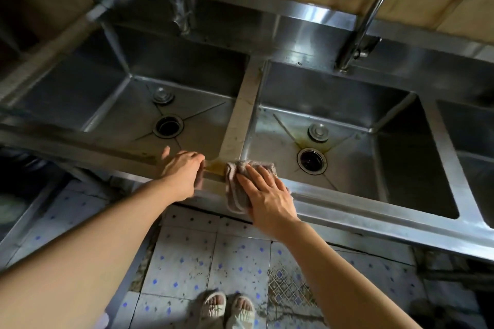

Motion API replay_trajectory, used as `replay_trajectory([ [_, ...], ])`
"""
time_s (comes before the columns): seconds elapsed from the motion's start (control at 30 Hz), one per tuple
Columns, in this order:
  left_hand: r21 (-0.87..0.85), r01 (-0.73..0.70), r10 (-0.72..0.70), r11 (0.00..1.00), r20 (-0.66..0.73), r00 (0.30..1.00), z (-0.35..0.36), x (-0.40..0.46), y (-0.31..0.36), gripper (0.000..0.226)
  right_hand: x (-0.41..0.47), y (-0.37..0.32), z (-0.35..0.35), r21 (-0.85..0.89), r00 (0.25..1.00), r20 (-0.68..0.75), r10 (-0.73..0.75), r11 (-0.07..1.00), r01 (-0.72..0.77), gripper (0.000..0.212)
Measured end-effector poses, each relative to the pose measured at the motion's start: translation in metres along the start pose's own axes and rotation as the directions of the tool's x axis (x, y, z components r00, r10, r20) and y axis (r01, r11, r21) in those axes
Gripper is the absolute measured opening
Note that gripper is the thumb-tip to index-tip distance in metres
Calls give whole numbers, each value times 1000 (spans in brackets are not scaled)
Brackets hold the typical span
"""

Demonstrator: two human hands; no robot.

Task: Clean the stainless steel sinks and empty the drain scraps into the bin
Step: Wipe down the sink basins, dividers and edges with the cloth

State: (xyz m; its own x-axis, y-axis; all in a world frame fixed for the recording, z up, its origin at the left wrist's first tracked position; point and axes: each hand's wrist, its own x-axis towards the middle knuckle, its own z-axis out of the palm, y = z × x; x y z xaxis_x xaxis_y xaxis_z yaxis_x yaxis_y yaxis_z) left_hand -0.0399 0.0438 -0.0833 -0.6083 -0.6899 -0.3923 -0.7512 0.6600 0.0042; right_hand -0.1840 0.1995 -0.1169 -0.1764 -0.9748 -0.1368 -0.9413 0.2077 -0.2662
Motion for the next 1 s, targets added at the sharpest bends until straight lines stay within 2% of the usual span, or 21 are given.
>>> replay_trajectory([
  [0.2, -23, 30, -30, 999, 5, 1000, -2, -3, -1, 69, -46, 52, -9, -74, 992, -49, 119, 990, -122, 73],
  [0.3, -22, 36, -36, 999, 10, 999, -2, -4, 1, 75, -52, 56, -10, -92, 987, -63, 147, 984, -153, 72],
  [0.4, -30, 19, -19, 999, 8, 1000, -1, -1, -2, 84, -44, 40, -9, -44, 987, -26, 156, 987, -157, 76],
  [0.53, -47, -62, 64, 997, 38, 997, 0, 4, -12, 94, -20, 8, -8, -10, 998, -11, 61, 998, -61, 83],
  [0.63, -55, -84, 88, 995, 83, 993, -3, 8, -28, 105, 2, -18, -3, -3, 1000, 16, 18, 1000, -18, 78],
  [0.7, -30, -80, 83, 996, 126, 989, -8, 11, -43, 104, 14, -34, 4, 7, 999, 30, 20, 1000, -20, 74],
  [0.83, -75, -130, 141, 989, 164, 976, -16, 21, -62, 85, 40, -59, 6, 16, 999, 40, -7, 1000, 7, 71],
  [1.0, -49, -201, 207, 978, 190, 960, -19, 27, -65, 94, 54, -64, -2, 44, 992, 125, 30, 998, -36, 75],
])
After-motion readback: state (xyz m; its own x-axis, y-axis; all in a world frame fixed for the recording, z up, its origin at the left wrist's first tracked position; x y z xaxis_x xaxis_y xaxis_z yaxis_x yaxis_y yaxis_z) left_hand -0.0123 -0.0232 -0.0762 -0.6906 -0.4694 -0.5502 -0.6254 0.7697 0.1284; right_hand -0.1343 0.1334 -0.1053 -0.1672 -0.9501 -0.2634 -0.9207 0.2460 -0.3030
